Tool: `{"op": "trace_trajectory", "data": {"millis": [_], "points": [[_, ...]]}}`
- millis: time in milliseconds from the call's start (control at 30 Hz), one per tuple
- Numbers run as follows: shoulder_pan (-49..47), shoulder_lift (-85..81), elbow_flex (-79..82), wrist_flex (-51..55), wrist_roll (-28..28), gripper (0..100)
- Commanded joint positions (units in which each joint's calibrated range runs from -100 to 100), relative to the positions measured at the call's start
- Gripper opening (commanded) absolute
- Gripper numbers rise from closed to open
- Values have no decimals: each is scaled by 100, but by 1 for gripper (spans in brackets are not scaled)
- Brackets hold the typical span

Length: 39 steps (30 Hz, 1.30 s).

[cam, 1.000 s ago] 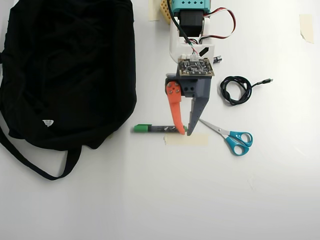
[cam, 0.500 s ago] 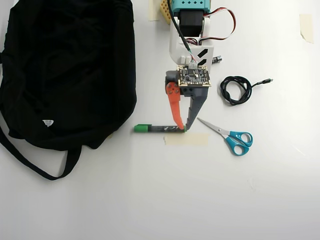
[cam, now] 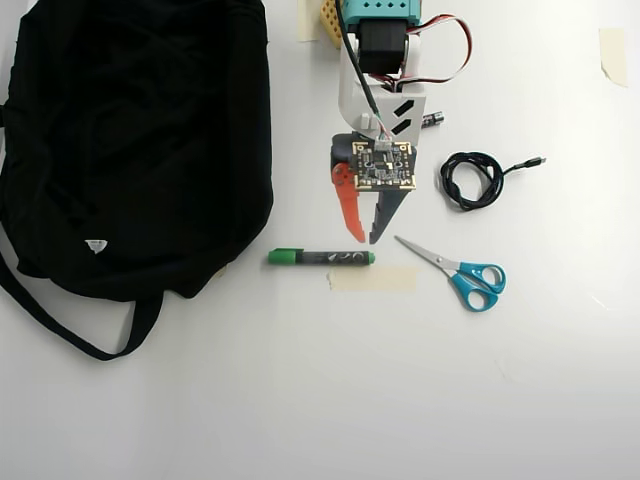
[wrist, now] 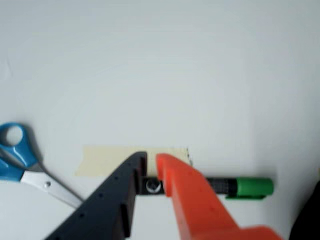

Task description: Put the green marker into the black bag

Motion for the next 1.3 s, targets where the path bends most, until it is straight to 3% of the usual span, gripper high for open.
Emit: {"op": "trace_trajectory", "data": {"millis": [0,1267], "points": [[15,-104,-268,191,39,2],[15,-79,-268,1466,49,2]]}}
